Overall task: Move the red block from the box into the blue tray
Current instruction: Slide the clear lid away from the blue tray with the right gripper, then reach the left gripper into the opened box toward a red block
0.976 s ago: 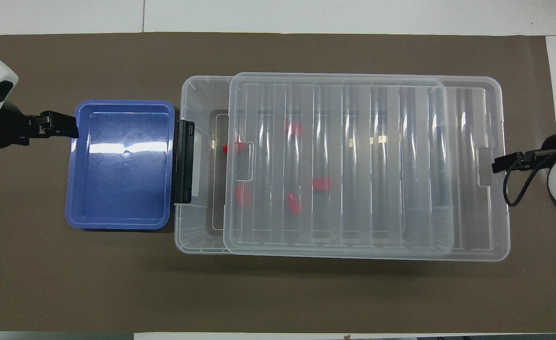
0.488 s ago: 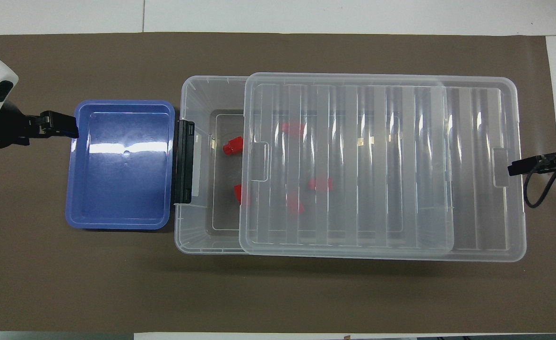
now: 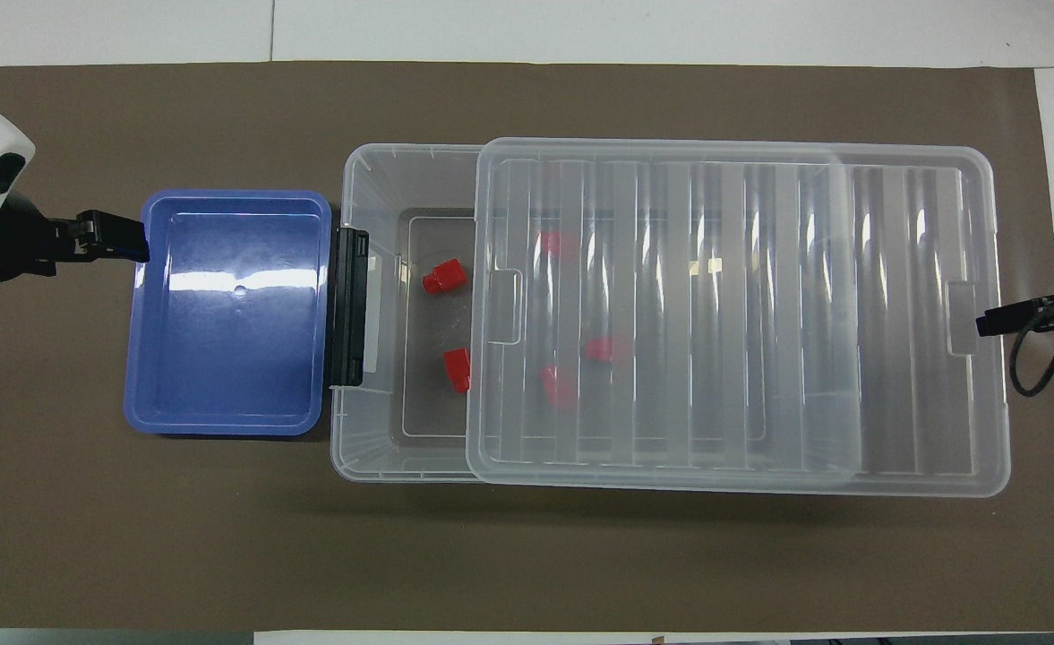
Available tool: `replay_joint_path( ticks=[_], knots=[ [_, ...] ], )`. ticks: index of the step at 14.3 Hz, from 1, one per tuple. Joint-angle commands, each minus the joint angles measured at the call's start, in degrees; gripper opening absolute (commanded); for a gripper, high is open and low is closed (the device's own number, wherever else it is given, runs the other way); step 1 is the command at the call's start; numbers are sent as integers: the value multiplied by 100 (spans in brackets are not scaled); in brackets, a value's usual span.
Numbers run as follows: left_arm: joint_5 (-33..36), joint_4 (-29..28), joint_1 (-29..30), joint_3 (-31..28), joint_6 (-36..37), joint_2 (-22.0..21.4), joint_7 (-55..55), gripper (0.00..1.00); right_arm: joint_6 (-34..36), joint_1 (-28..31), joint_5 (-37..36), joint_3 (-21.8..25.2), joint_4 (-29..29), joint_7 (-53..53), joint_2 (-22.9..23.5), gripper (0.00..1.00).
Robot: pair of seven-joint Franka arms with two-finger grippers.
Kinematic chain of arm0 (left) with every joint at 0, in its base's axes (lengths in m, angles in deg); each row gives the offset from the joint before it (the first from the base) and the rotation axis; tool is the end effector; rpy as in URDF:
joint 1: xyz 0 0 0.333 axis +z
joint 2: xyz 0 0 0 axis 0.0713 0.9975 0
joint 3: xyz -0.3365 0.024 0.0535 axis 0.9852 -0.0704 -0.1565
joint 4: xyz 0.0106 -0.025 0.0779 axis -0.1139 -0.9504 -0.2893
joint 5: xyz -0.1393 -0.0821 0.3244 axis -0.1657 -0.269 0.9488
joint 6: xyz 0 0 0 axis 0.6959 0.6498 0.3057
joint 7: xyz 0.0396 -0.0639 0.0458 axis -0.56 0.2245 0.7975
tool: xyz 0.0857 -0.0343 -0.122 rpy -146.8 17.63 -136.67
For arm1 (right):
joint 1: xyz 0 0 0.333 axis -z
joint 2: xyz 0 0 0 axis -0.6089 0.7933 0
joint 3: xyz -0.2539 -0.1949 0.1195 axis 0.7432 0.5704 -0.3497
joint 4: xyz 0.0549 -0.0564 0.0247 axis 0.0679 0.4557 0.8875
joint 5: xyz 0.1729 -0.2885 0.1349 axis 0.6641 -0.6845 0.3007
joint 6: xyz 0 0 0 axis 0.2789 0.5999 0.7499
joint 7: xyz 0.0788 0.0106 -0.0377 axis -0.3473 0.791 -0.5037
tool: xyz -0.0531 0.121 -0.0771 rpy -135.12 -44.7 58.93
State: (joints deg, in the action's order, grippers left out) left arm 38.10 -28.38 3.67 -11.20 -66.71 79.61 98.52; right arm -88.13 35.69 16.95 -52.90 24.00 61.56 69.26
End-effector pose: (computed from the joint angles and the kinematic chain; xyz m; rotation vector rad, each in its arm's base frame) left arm 0.5330 -0.0593 0.5512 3.1275 0.0716 0.1253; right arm 0.4958 -0.1476 0.4519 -3.1140 -0.1634 0.0724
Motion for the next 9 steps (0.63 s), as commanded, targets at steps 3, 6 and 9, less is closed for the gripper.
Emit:
replay_joint_path(
  ticks=[3, 6, 9],
  knots=[
    [-82, -103, -292, 40, -33, -116, 12, 100, -77, 50, -78, 91, 2, -269, -25, 100],
    [-82, -121, -695, 40, -76, -99, 545, 100, -85, 50, -78, 196, -6, -479, 1, 100],
    [-82, -226, -1231, 40, -85, -116, 1283, 100, -94, 41, -78, 258, -6, -559, 10, 100]
  ],
)
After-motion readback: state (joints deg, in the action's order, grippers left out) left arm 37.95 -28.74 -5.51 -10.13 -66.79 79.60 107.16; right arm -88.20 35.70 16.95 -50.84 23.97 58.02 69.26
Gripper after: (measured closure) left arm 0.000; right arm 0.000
